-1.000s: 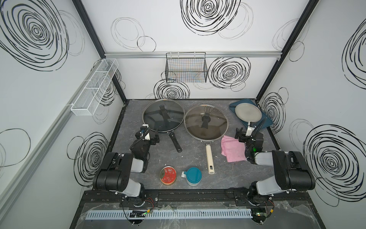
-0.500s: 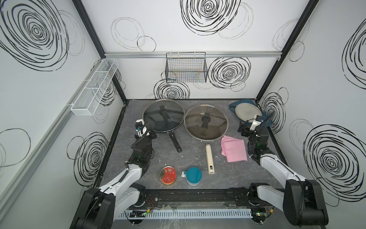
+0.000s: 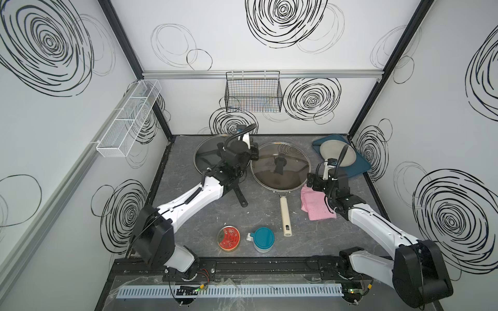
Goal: Wipe the pot lid with a cloth
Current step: Pick up the pot lid from the cooking pot.
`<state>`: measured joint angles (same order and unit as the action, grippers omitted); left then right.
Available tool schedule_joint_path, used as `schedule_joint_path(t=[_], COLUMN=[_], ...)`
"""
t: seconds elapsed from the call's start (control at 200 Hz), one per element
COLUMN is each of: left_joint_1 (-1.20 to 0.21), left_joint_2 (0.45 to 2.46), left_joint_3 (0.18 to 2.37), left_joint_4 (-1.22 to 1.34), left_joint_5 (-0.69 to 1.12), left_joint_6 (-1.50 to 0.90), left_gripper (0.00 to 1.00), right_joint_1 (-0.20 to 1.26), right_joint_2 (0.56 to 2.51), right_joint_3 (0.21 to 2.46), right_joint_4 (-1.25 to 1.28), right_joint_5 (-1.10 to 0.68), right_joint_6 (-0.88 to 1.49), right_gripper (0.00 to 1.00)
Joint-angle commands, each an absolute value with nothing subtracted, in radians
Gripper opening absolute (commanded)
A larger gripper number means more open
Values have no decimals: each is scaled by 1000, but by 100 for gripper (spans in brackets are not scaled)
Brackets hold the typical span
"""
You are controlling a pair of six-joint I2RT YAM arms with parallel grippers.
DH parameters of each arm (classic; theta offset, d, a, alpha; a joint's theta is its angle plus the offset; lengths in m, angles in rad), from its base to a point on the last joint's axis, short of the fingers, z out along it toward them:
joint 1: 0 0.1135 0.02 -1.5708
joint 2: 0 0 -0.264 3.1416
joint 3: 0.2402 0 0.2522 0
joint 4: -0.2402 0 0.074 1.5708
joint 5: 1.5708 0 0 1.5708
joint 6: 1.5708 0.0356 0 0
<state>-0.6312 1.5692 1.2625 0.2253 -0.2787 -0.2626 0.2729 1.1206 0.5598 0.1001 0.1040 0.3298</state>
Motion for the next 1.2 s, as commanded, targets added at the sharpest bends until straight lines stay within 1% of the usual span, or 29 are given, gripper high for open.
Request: schedule_joint_path(t=[0.0,0.07,0.095,0.115,0.215,0.26,0.28,0.33,0.35,0.385,0.43,0.455,0.555,0.695,0.801,0.981,1.196], left_joint_1=[-678,-703,-709,-713,-728,-731,-733,-733,-731,-733,-731,-730,-720,-681,-678,-681,-684], left_joint_2=[1693,1800,1837,1868,2014,2074,2101,2160,2179,2203,2223,2232,2256,2265,2280,2331,2364], left_joint_3=[1406,1550,1601,1647,1852,1935,1974,2060,2088,2117,2142,2155,2192,2194,2230,2304,2340], left_joint_4=[161,85,55,23,-134,-206,-239,-315,-336,-364,-390,-409,-484,-524,-572,-682,-771], left_joint_5=[-104,-98,-88,-88,-111,-107,-105,-103,-102,-102,-103,-104,-128,-60,-42,-12,2], left_joint_6=[-257,-243,-236,-231,-225,-228,-231,-239,-242,-243,-245,-244,-240,-272,-257,-232,-204], left_gripper=[0,0,9,11,12,14,17,33,35,36,43,45,46,48,49,49,49], right_joint_1=[280,280,279,279,277,276,275,271,271,271,271,271,269,270,269,269,270], right_joint_2=[1032,971,950,932,854,829,822,812,810,810,809,807,799,800,807,815,811], right_joint_3=[527,505,500,495,466,463,464,470,472,473,468,462,434,403,391,379,361], right_joint_4=[54,48,44,41,28,0,-16,-59,-75,-104,-125,-131,-129,-98,-79,-62,-49], right_joint_5=[70,65,70,75,99,105,107,112,111,113,114,112,101,83,80,78,80], right_joint_6=[379,368,369,370,390,401,405,419,422,428,438,441,457,478,486,495,500], right_gripper=[92,92,92,93,93,94,94,94,94,94,94,94,94,94,94,94,94])
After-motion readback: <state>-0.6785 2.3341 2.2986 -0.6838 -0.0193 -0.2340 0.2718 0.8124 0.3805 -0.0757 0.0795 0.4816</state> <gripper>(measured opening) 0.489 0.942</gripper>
